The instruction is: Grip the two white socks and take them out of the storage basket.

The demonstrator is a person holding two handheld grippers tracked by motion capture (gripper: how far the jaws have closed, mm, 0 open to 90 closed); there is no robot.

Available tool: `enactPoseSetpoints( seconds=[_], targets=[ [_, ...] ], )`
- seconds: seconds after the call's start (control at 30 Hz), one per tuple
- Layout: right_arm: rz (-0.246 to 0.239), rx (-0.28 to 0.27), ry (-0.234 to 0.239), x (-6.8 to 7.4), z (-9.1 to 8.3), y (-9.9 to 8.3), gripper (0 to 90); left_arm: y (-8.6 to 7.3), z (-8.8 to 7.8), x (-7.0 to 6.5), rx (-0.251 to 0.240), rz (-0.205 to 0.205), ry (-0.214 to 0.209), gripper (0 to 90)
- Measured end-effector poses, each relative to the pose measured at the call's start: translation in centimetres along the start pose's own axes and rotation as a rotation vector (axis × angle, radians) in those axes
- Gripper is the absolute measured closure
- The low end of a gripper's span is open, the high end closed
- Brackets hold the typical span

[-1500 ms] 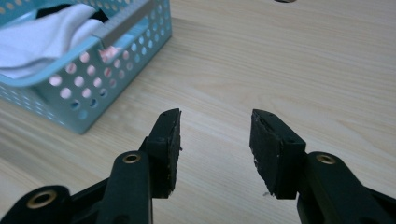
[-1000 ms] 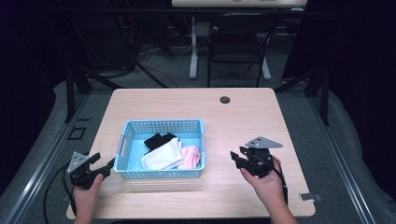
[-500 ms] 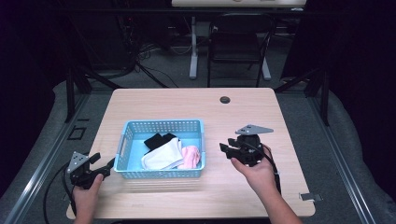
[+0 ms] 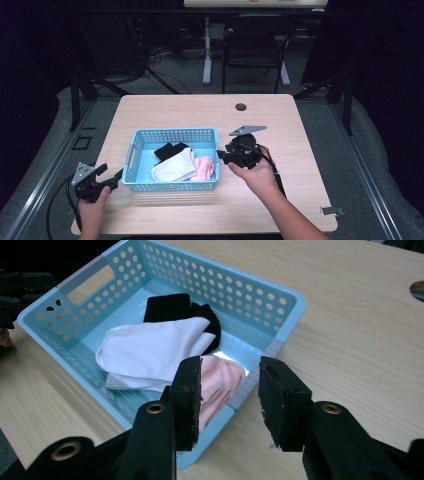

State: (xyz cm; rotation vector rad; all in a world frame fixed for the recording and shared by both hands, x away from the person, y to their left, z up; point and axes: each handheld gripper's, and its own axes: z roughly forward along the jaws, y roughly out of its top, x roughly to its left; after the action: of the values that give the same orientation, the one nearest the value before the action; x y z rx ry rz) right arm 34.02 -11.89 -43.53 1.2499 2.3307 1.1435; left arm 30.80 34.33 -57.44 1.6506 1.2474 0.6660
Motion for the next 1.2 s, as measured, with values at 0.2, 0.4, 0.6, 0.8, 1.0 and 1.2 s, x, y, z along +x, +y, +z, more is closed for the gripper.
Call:
enactPoseSetpoints(
  seconds=[0.2, 0.4, 0.6, 0.8, 1.0, 1.2],
  targets=[
    [0.014, 0.045, 0.038, 1.4, 2.4, 0.9, 64.4, 0.0, 0.0, 0.0, 0.000, 0.000, 0.000, 24.8],
    [0.039, 0.108, 0.059, 2.3, 5.3, 1.8, 66.6, 0.0, 0.0, 0.0, -0.002, -0.002, 0.000, 24.8],
    [0.067, 0.162, 0.063, 2.9, 7.9, 2.4, 68.1, 0.0, 0.0, 0.1, -0.002, -0.002, -0.001, 24.7],
    [0.086, 0.227, 0.062, 3.2, 10.2, 2.9, 68.1, 0.0, 0.0, 0.1, -0.004, -0.003, -0.001, 24.7],
    [0.114, 0.296, 0.060, 3.4, 12.3, 2.8, 68.1, 0.0, 0.1, 0.1, -0.003, -0.002, -0.002, 24.7],
    [0.118, 0.363, 0.046, 3.5, 13.7, 2.8, 68.0, 0.0, 0.1, 0.1, -0.003, -0.002, -0.003, 24.7]
  ],
)
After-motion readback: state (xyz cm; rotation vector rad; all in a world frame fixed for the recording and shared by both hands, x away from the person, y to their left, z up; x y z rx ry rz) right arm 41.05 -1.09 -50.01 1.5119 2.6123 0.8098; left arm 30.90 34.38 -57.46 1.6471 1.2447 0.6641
